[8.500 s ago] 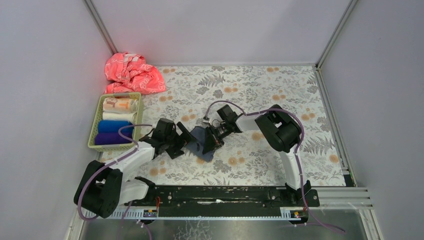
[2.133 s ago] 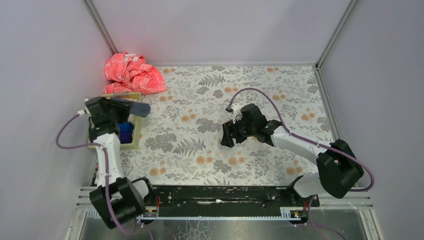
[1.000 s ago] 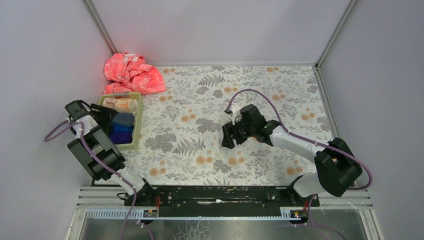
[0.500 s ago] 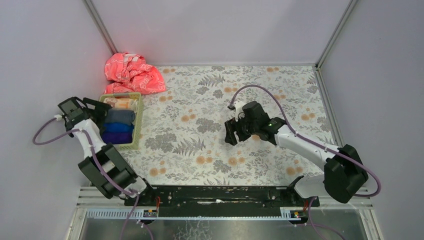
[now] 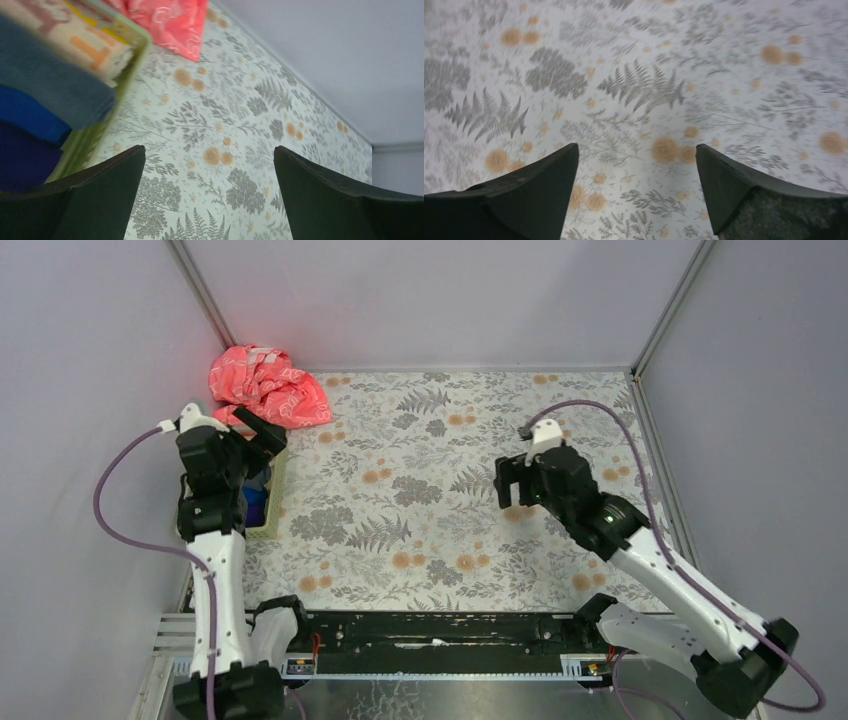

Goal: Roll the towels
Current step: Reset both arms

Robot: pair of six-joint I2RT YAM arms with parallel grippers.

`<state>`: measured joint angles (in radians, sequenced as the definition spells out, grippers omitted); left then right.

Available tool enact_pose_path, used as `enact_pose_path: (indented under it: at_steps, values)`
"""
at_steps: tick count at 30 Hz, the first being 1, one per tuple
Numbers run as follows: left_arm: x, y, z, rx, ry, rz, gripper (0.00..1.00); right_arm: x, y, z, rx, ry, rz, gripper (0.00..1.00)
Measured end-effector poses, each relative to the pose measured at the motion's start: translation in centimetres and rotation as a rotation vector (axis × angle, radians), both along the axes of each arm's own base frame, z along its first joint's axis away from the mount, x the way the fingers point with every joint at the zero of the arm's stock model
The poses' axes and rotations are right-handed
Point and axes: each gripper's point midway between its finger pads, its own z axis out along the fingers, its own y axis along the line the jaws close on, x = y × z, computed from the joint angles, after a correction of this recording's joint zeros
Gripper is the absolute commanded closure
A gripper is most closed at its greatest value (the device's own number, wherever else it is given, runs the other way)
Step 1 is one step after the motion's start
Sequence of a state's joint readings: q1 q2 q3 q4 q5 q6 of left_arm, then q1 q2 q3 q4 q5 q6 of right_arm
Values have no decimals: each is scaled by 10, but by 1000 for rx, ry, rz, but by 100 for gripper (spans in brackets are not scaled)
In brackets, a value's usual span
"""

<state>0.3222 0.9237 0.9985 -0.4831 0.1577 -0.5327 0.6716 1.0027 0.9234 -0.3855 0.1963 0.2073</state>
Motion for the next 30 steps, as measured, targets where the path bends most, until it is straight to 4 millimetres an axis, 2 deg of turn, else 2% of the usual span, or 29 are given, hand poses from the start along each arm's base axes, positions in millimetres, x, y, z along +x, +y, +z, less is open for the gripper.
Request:
enact_pose_path:
  at_steps: [3,6,10,13,16,19,24,30]
  values:
    - [-11,-33,15,53,-59,-92,0,-5,-32,34,24,-128,-114,1]
    - [-28,-57,24,91,-114,-167,0,-16,-63,59,53,-234,-211,1]
    - [-50,-70,32,127,-181,-212,0,-35,-100,77,92,-339,-310,1]
    - [-66,-71,38,154,-210,-219,0,-43,-114,77,106,-373,-351,1]
    - [-77,-70,42,175,-218,-217,0,-47,-120,68,93,-368,-363,1]
    - [-81,-69,36,182,-190,-218,0,-50,-124,62,82,-361,-367,1]
    - [-85,-67,24,177,-139,-209,0,-54,-130,64,89,-376,-386,1]
    - [-85,-64,20,178,-120,-194,0,-56,-133,66,95,-386,-393,1]
